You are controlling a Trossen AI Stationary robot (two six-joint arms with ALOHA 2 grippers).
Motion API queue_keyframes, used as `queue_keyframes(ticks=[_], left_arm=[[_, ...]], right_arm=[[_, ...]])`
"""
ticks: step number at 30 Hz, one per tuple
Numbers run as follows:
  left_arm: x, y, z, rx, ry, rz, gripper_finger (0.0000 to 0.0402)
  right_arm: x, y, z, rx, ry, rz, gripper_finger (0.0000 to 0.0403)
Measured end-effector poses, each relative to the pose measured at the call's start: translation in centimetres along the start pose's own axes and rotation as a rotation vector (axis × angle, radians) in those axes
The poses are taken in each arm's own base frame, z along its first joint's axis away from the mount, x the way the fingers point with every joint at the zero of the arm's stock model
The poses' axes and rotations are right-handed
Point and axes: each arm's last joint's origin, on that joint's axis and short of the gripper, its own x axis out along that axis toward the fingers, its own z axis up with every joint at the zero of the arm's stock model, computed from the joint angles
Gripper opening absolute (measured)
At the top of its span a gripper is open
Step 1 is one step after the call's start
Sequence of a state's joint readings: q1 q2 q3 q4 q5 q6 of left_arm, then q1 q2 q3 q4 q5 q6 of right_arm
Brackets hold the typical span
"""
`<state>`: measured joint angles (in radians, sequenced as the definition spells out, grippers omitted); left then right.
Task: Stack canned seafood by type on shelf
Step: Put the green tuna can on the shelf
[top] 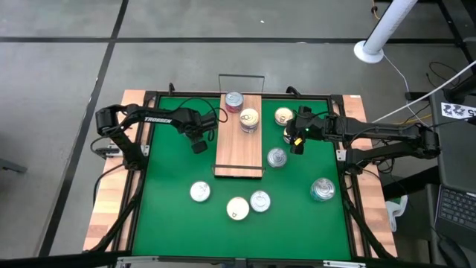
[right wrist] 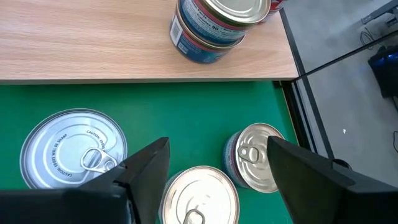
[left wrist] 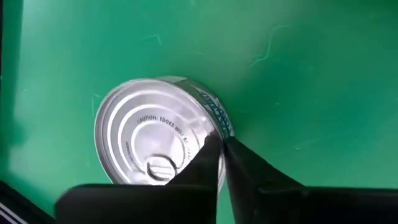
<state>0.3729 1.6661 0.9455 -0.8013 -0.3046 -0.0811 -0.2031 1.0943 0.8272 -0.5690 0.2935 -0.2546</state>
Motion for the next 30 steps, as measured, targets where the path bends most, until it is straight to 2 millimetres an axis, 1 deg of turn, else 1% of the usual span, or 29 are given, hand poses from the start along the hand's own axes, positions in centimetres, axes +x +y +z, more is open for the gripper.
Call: queue_keyframes(ticks=[5, 10, 20, 30], left_arm=[[-0.3, 0.1, 0.3, -0.001, -0.007, -0.002, 0.0003], [-1.2, 0.1, 1.5, 0.013, -0.054, -0.036, 0.0000], [-3.7, 0.8, 3.7, 0.043, -0.162, -0.024, 0.0000], [-7.1, 1.5, 5.8, 0.060, -0.286, -0.011, 0.0000]], right_arm=[[0.0, 0.0, 0.0, 0.000, 0.000, 0.000, 0.0268], [0.0, 0.0, 0.0, -0.001, 0.001, 0.000, 0.0268], [0.0, 0.0, 0.0, 0.000, 0.000, 0.000, 0.0268], [0.0, 0.0, 0.0, -0.001, 0.001, 0.000, 0.0268]])
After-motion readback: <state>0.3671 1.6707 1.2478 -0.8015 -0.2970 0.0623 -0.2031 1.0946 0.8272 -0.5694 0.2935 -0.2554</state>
